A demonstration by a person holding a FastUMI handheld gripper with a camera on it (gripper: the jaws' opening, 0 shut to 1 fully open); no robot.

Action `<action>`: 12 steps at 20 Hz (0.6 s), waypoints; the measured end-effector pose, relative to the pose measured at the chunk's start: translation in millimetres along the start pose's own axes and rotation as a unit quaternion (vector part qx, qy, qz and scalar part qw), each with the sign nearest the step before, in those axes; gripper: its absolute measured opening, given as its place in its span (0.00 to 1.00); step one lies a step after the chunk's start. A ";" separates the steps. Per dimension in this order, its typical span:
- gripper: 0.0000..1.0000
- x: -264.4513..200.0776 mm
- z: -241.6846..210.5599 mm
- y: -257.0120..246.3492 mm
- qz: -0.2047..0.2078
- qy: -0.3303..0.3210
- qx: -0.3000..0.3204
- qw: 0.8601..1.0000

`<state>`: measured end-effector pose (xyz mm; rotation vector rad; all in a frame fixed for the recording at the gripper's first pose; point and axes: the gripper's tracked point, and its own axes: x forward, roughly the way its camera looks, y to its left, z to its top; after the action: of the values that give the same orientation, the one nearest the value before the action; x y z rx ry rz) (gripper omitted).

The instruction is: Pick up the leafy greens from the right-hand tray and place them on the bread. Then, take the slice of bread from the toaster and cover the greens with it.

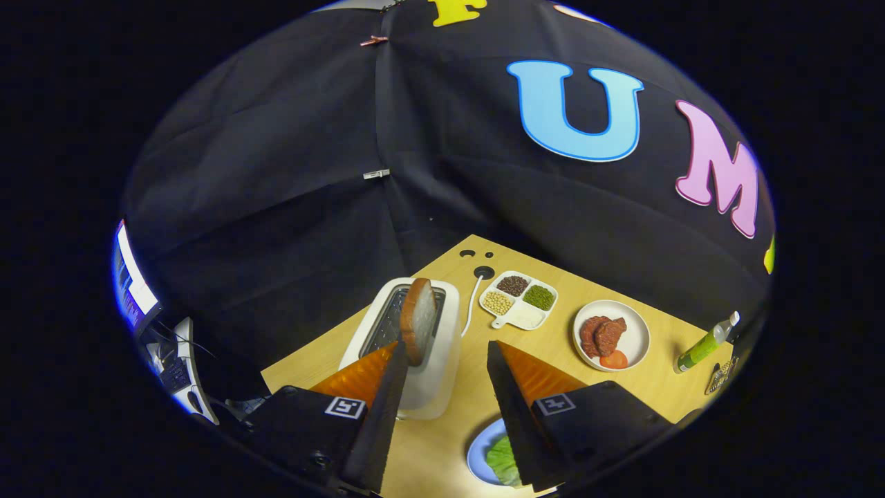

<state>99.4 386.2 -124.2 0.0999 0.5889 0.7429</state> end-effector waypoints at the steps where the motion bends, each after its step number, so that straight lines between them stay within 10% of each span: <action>1: 0.74 13.0 2.3 5.0 -0.004 0.006 -0.005 1.000; 12: 0.62 112.6 3.2 36.5 -0.030 0.060 -0.018 0.998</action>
<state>144.6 488.2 -163.9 0.0040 0.6902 0.7040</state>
